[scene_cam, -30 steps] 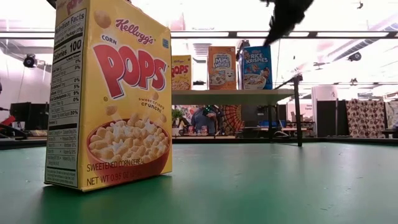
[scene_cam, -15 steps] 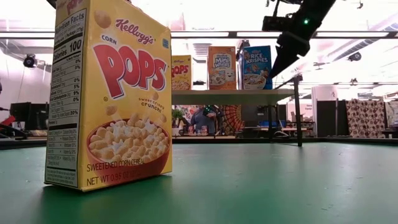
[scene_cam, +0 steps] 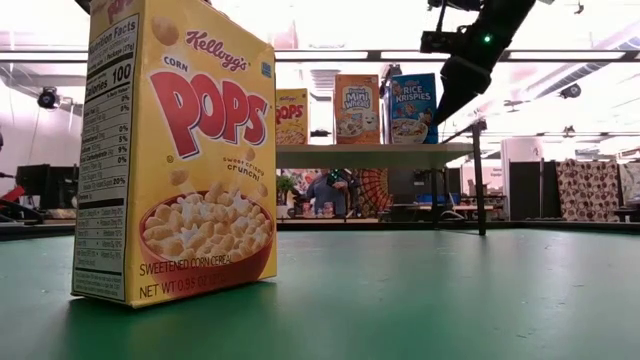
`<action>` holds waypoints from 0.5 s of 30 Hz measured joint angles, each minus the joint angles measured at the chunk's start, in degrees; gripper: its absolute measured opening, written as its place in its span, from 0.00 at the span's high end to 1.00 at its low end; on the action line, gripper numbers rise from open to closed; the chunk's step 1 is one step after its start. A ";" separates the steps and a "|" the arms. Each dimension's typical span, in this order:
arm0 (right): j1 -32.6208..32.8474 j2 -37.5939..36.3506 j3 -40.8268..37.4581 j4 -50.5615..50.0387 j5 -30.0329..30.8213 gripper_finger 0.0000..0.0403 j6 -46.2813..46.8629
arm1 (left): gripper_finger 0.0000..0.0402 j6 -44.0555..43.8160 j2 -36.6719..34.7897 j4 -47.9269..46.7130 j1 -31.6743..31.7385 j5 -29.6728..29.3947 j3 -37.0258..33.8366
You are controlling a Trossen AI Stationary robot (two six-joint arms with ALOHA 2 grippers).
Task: Stack cereal on shelf
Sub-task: Put the blue cereal box on the shelf aligned with the other blue cereal boxes
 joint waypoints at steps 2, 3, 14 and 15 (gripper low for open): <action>-0.02 0.00 0.00 0.00 0.00 0.97 -0.23 | 1.00 -0.02 0.00 0.00 -0.02 0.00 0.00; -0.02 0.00 0.00 0.00 0.00 0.97 -0.23 | 1.00 -0.02 0.00 0.00 -0.01 -0.01 0.00; -0.26 0.00 0.00 -0.04 -0.82 0.97 -0.23 | 1.00 -0.04 0.00 -0.01 -0.01 -0.01 0.00; -0.26 0.00 0.00 -0.04 -2.65 0.97 -0.20 | 1.00 -0.04 0.00 0.00 0.00 0.01 0.00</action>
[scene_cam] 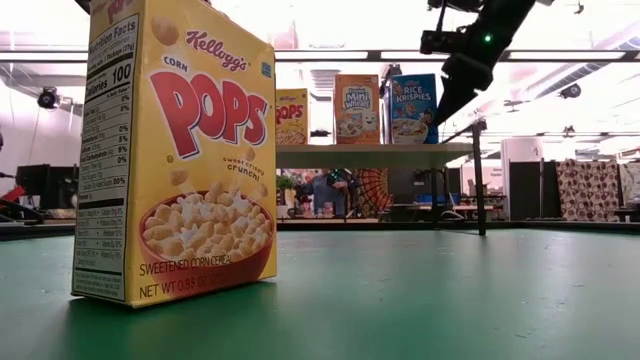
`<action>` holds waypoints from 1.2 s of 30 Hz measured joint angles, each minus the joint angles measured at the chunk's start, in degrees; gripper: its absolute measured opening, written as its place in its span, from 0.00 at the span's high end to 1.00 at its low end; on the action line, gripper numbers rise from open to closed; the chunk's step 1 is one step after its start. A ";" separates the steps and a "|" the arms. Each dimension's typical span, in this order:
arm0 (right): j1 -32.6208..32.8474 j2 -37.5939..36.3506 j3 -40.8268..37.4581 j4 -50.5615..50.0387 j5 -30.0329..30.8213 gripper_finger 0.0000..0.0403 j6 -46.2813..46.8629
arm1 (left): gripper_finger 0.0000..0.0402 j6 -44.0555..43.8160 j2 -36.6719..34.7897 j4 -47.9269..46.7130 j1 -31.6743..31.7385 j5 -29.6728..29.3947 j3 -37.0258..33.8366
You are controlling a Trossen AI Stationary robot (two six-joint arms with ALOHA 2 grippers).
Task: Stack cereal on shelf
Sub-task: Put the blue cereal box on the shelf aligned with the other blue cereal boxes, then put the yellow cereal box on the shelf aligned with the other yellow cereal boxes
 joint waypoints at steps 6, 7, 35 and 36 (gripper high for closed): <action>-0.10 0.04 -0.28 1.40 -1.92 0.97 0.06 | 1.00 0.00 0.00 0.00 -0.01 0.00 0.00; -0.32 0.04 -0.41 1.83 -0.75 0.97 0.01 | 1.00 0.01 0.00 0.00 -0.02 0.00 0.00; 4.62 0.63 -2.58 18.04 -8.56 0.97 -1.49 | 1.00 -11.05 0.00 0.44 -0.23 0.02 0.00; 5.67 0.63 -3.23 20.18 -8.56 0.97 -2.15 | 1.00 -12.69 0.00 0.44 -0.36 0.02 0.00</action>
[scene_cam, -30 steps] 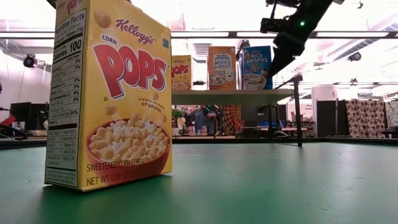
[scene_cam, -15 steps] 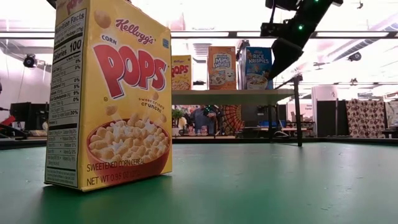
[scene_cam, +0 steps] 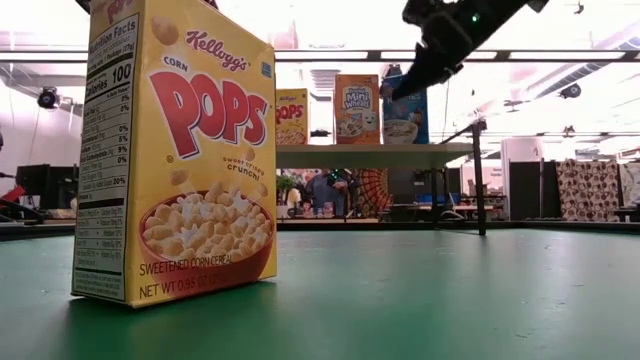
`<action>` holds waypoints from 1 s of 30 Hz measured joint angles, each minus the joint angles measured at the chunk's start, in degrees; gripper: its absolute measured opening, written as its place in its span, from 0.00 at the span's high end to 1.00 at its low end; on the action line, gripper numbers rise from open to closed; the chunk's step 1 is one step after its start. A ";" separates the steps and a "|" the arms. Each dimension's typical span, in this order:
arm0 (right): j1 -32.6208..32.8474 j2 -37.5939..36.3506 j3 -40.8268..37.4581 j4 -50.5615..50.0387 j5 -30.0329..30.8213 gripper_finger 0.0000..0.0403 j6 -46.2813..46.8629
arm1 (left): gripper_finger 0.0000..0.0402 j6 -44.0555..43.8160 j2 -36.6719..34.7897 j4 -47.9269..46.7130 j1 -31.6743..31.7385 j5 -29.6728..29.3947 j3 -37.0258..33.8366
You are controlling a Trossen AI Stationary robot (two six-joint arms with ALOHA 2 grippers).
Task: Stack cereal on shelf
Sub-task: Put the yellow cereal box on the shelf aligned with the other yellow cereal boxes
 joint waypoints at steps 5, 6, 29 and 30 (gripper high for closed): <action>4.54 0.00 -6.72 18.96 -0.03 0.97 -9.13 | 1.00 -4.37 0.39 2.26 -0.19 0.01 0.01; 5.05 0.00 -8.41 24.09 -0.07 0.97 -11.66 | 1.00 -5.41 0.54 3.49 -0.19 0.00 0.00; 5.63 -8.91 -16.90 44.11 -9.45 0.97 -28.21 | 1.00 -35.13 9.93 19.40 -9.91 -0.52 0.21; 5.63 -9.18 -17.20 44.08 -9.45 0.97 -27.83 | 1.00 -36.84 10.24 18.31 -10.14 -0.52 0.82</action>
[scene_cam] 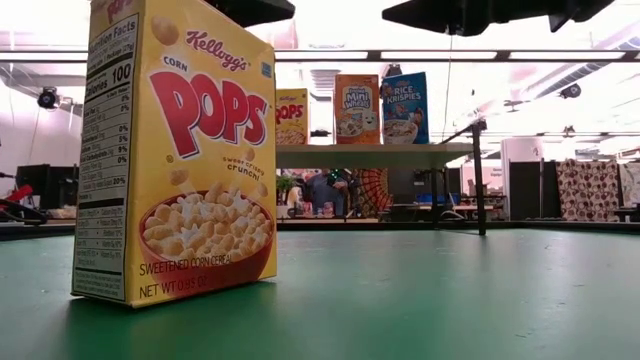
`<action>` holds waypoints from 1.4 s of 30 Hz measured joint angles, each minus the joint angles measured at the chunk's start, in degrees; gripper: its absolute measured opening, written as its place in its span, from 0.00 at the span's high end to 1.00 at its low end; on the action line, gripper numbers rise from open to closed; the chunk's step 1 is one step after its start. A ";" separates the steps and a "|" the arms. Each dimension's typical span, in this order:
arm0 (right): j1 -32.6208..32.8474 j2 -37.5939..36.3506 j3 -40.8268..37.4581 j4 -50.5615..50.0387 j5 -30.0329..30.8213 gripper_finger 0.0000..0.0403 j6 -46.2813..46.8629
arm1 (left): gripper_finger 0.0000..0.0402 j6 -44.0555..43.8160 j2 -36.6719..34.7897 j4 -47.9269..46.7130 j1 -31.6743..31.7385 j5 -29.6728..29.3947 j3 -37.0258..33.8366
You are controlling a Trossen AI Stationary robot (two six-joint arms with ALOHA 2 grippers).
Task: Stack cereal on shelf
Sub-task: Put the yellow cereal box on the shelf aligned with the other yellow cereal boxes
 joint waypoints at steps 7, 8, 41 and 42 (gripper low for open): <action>0.00 -1.55 -0.96 0.06 -0.02 0.97 3.28 | 1.00 -12.62 4.49 -18.23 -4.71 1.38 11.93; 0.00 -1.55 -1.00 0.08 -0.02 0.97 3.79 | 1.00 -15.15 5.18 -21.88 -5.70 1.67 14.10; 0.04 -1.34 -1.23 -1.86 -0.17 0.97 7.73 | 0.53 -63.18 44.25 -75.63 -25.94 -3.02 65.97; 0.02 -1.35 -1.23 -1.86 -0.17 0.97 7.89 | 0.50 -63.89 44.88 -77.28 -26.09 -3.02 66.90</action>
